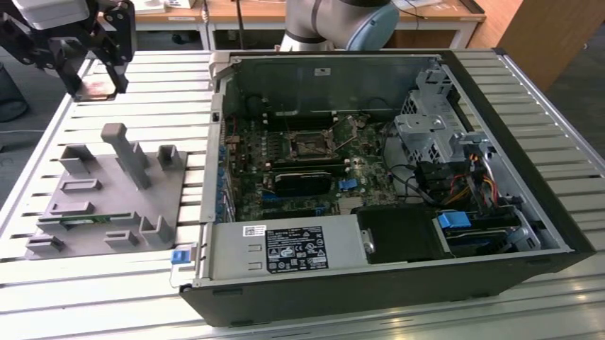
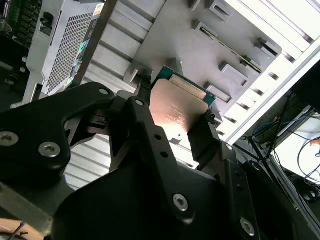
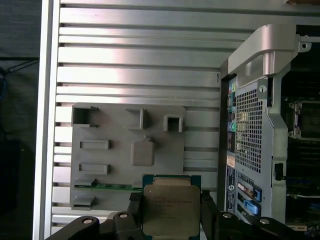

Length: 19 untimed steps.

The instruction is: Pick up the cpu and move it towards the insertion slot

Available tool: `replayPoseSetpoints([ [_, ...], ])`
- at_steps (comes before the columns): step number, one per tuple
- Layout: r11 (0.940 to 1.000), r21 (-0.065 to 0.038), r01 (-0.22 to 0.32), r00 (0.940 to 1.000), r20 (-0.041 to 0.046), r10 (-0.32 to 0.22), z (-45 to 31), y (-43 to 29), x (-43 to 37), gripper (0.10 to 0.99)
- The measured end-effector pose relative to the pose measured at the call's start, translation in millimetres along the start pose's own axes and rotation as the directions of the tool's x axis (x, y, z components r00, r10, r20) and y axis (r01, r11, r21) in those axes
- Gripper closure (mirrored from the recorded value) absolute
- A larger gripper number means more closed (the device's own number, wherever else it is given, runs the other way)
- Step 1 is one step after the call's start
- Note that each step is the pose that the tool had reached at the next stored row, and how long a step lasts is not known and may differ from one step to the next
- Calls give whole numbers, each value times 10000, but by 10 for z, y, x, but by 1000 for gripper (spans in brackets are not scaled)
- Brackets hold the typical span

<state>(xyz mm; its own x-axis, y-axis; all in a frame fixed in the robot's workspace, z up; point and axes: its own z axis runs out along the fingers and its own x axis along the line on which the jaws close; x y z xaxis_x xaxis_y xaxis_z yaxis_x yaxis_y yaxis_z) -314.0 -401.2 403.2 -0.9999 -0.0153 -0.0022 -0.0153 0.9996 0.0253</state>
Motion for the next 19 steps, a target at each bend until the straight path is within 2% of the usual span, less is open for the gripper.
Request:
replayPoseSetpoints([
  [19,10000,0,-13,10000,0,13,0,-3,-225,541],
])
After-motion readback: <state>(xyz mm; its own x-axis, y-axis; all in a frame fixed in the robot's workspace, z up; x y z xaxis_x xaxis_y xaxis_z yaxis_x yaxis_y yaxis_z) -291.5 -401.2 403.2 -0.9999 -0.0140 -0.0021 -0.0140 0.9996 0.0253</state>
